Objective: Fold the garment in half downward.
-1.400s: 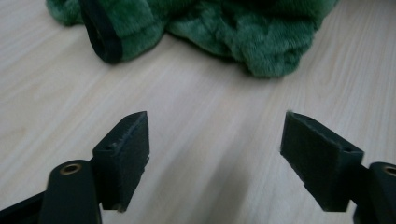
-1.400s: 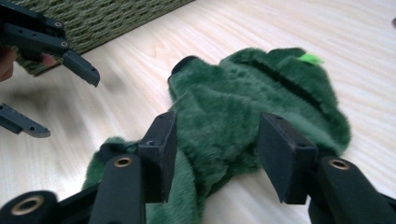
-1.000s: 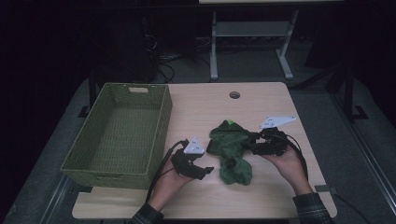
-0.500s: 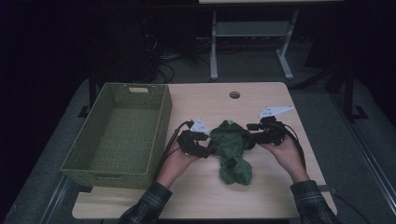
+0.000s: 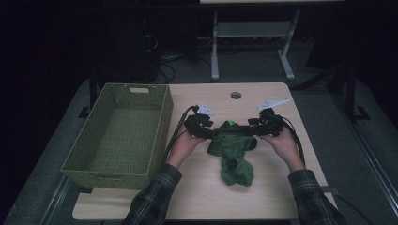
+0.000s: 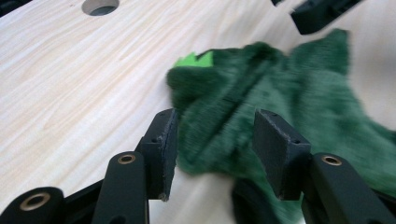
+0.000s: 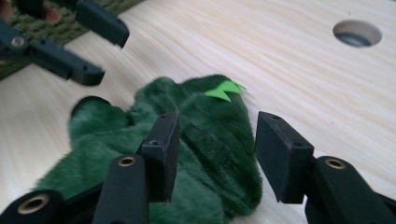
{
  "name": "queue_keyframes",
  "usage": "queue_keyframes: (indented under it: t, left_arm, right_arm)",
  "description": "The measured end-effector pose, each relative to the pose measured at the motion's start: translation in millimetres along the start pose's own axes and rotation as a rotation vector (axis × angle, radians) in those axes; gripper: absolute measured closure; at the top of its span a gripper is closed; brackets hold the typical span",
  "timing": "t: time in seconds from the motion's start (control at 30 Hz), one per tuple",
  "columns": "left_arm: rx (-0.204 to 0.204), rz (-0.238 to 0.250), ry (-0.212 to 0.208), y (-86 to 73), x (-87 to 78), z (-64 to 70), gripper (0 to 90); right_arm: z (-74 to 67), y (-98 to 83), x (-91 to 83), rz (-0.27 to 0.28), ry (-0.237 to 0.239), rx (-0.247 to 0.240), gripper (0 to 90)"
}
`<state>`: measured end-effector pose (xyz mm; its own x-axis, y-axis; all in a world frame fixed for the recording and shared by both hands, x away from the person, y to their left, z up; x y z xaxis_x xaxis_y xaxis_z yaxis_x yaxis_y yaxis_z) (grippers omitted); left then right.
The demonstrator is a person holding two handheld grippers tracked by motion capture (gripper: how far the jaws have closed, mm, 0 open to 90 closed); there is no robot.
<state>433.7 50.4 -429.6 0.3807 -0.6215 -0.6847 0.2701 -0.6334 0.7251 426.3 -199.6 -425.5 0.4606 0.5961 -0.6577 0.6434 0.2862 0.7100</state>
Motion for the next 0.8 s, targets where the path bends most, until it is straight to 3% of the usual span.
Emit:
queue_keyframes:
  t: [0.27,0.53,0.63,0.73,0.77,0.8]
  left_arm:
    - [-0.004,-0.082,-0.016,-12.5,29.8,-12.2,50.2]
    - [-0.018,-0.096,-0.028,-19.4,46.4,-14.4,57.0]
    - [-0.012,-0.102,-0.027,-19.5,49.2,-15.0,66.5]
    - [-0.016,-0.12,-0.037,-19.8,51.1,-14.0,82.1]
    - [-0.016,-0.121,-0.03,-19.2,50.9,-13.8,85.7]
    - [-0.016,-0.124,-0.026,-18.5,50.3,-13.5,86.8]
  right_arm:
    - [13.3,-9.2,23.6,-0.066,-0.012,0.015,49.4]
    - [22.2,-17.2,43.3,-0.131,-0.032,0.018,57.4]
    - [23.5,-17.7,46.3,-0.137,-0.034,0.024,64.6]
    - [23.1,-17.7,47.9,-0.14,-0.034,0.03,78.1]
    - [23.0,-17.6,47.8,-0.142,-0.036,0.032,85.2]
    - [22.7,-17.6,47.5,-0.141,-0.032,0.034,86.5]
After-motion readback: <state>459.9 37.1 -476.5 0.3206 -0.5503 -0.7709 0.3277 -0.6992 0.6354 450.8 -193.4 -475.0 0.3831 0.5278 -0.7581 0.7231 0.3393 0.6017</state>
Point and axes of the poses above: each handheld gripper's, and its own axes: x roughly forward along the jaws, y roughly out of its top, z roughly to its right, the point moved 2 cm from there along x, roughly forward along the jaws, and after that the axes turned 7 degrees about x, right-handed, at the moved point
